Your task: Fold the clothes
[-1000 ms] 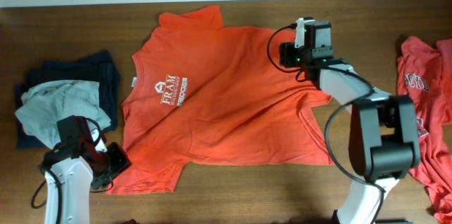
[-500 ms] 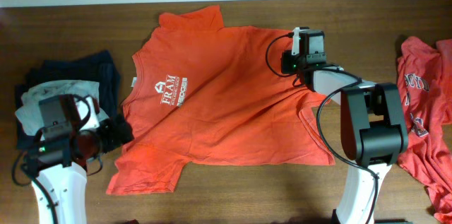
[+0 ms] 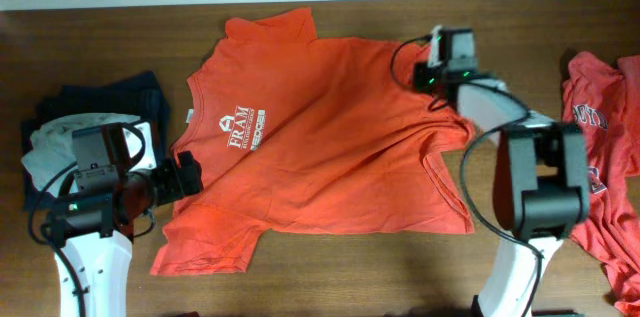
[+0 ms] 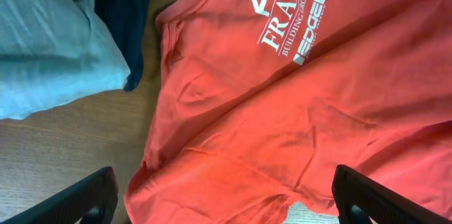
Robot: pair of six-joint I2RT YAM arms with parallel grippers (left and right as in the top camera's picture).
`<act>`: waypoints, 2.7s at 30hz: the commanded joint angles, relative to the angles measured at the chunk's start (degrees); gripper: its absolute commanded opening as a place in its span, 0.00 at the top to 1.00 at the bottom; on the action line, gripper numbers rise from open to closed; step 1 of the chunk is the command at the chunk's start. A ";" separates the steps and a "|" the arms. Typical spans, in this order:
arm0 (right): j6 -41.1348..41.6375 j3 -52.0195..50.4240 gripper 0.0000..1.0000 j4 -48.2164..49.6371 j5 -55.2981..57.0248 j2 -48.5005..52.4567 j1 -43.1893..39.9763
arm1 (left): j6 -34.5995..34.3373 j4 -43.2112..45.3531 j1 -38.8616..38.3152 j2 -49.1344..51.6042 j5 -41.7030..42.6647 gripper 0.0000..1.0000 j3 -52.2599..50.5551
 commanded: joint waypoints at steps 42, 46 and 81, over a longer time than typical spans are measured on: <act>0.59 8.26 0.16 -52.11 -15.80 -5.64 -8.63 | 4.35 9.09 -2.40 -0.20 7.28 0.01 0.74; 2.64 7.06 0.17 -54.64 -9.27 -5.64 -3.52 | 5.44 10.32 -2.40 -0.20 9.64 0.01 0.74; 13.97 -0.15 0.96 -45.33 6.95 -5.60 -5.18 | 5.42 10.36 -2.40 -0.20 9.66 0.01 0.74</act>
